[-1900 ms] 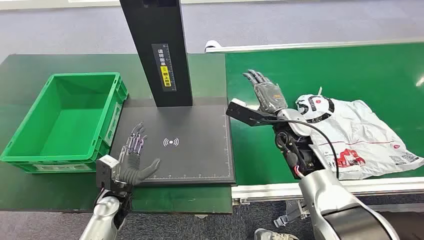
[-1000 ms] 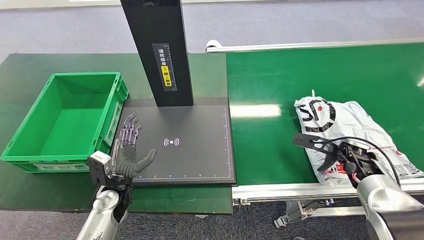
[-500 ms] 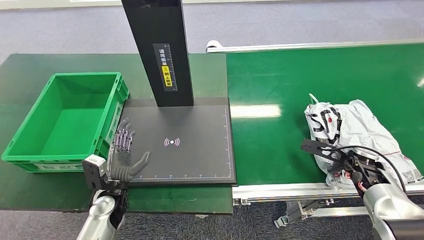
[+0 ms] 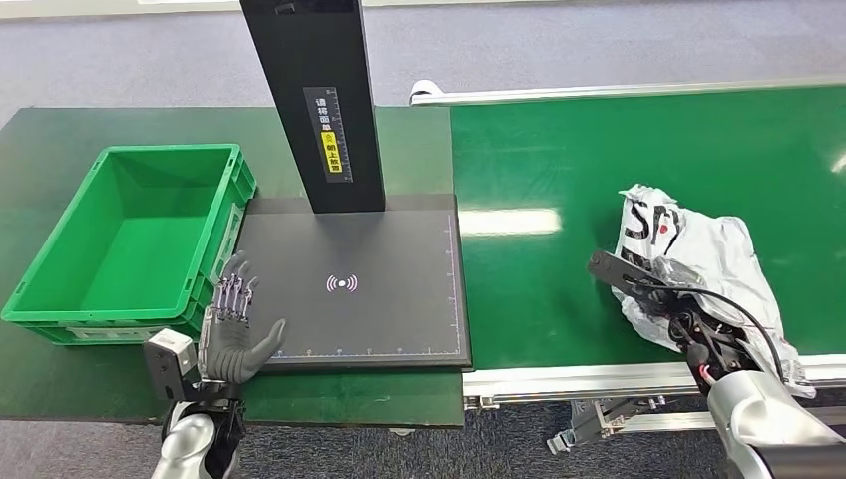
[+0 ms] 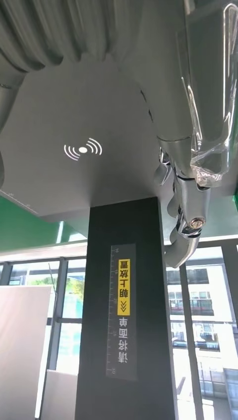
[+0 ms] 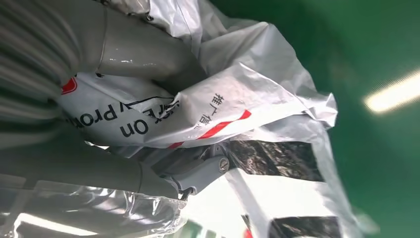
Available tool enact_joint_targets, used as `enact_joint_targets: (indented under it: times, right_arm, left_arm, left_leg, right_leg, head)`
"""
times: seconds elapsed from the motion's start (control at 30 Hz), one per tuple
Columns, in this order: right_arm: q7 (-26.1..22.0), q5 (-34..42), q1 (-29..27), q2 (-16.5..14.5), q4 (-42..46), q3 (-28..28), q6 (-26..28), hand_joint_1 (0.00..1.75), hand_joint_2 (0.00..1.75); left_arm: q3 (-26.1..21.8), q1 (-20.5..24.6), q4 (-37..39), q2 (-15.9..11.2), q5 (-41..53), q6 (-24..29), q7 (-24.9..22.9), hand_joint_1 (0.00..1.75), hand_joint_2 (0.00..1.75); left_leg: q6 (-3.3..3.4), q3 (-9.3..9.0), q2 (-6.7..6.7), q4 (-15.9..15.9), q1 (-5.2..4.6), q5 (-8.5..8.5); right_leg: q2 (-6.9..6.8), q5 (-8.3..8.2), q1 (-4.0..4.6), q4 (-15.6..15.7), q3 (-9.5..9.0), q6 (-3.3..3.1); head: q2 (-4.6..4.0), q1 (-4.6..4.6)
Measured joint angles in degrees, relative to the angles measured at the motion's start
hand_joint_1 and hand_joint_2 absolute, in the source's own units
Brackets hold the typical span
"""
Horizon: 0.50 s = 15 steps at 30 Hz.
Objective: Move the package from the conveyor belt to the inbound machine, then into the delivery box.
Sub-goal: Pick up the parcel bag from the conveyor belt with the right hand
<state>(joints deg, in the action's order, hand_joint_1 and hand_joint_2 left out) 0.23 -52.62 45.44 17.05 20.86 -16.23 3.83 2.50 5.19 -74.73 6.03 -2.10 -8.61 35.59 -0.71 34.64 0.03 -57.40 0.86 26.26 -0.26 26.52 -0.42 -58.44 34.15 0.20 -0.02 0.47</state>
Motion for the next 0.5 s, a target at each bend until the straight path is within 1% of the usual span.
enact_joint_targets:
  times: [0.13,0.27,0.4,0.5]
  right_arm:
    - [-7.75,2.89,-2.08,-2.18,6.75,3.44,10.97,1.75,1.75]
    - [-15.44,5.52,-5.57,-4.75,18.18,6.41,20.16,1.75,1.75]
    - [-22.76,7.32,-10.7,-7.26,31.63,7.35,26.68,1.75,1.75]
    - [-28.11,5.88,-14.27,-9.36,40.73,6.24,29.48,1.75,1.75]
  left_arm:
    - [-0.68,-2.35,-3.61,0.3,0.8,2.32,0.1,0.0,1.75]
    - [-1.45,-3.83,-7.23,0.79,1.31,5.92,0.52,0.0,1.75]
    - [-1.56,-4.19,-10.12,1.15,2.04,8.57,2.27,0.0,1.75]
    - [-1.55,-4.11,-12.19,1.44,1.61,11.07,3.95,0.0,1.75]
  left_leg:
    - [0.0,0.0,0.02,0.01,0.01,0.0]
    - [0.0,0.01,-0.02,0.01,0.02,0.0]
    - [-0.01,0.01,-0.02,0.02,0.03,0.0]
    - [-0.01,0.01,0.03,0.03,0.02,0.02]
  right_leg:
    - [0.01,0.0,0.01,0.0,0.03,0.0]
    - [-0.01,0.02,0.03,0.0,0.03,-0.01]
    - [-0.01,0.07,0.03,0.0,0.02,0.03]
    - [0.02,0.08,0.03,0.0,0.02,0.03]
  head:
    - [0.0,-0.01]
    - [0.01,-0.01]
    - [0.0,0.01]
    - [0.0,0.01]
